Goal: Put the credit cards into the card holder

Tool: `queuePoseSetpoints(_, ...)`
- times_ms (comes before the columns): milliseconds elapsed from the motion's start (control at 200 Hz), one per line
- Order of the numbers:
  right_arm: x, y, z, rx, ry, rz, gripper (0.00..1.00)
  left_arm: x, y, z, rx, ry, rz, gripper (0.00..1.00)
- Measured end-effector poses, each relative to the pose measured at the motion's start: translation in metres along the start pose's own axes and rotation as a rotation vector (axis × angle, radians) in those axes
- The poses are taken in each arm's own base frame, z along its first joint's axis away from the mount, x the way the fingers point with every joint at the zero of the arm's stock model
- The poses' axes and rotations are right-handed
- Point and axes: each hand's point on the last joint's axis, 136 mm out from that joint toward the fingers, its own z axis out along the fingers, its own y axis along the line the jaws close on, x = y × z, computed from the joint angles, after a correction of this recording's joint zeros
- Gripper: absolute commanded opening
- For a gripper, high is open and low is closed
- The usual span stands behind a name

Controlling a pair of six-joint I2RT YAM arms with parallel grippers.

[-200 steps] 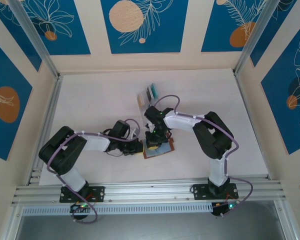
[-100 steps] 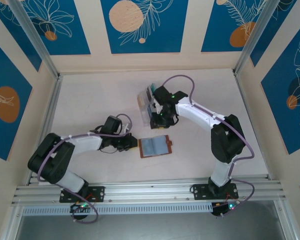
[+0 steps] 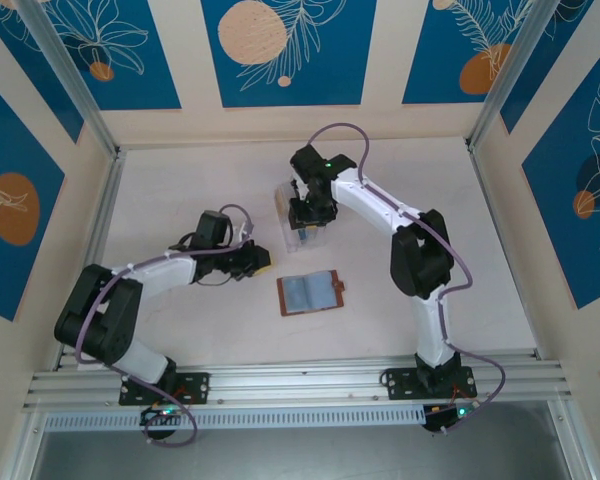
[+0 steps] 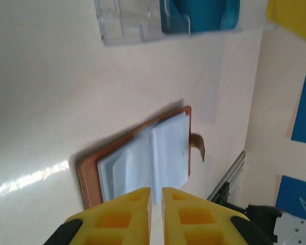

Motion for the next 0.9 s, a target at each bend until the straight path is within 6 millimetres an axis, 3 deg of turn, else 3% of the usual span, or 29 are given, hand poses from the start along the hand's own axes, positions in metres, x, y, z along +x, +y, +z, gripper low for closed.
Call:
queuePoseSetpoints(320, -0.016, -0.007, 0.008, 0.062, -0.014, -0.019, 0.34, -0.028, 0.005, 0.022, 0.006, -0.014, -0.050, 0.13)
queuePoseSetpoints(480, -0.014, -0.012, 0.022, 0.080, 0.020, -0.018, 0.33, -0.031, 0.006, 0.025, 0.010, -0.016, -0.059, 0.13)
queuePoseSetpoints(900, -0.015, -0.005, 0.025, 0.067, 0.026, -0.029, 0.30, -0.040, 0.005, 0.031, 0.014, -0.020, -0.067, 0.12)
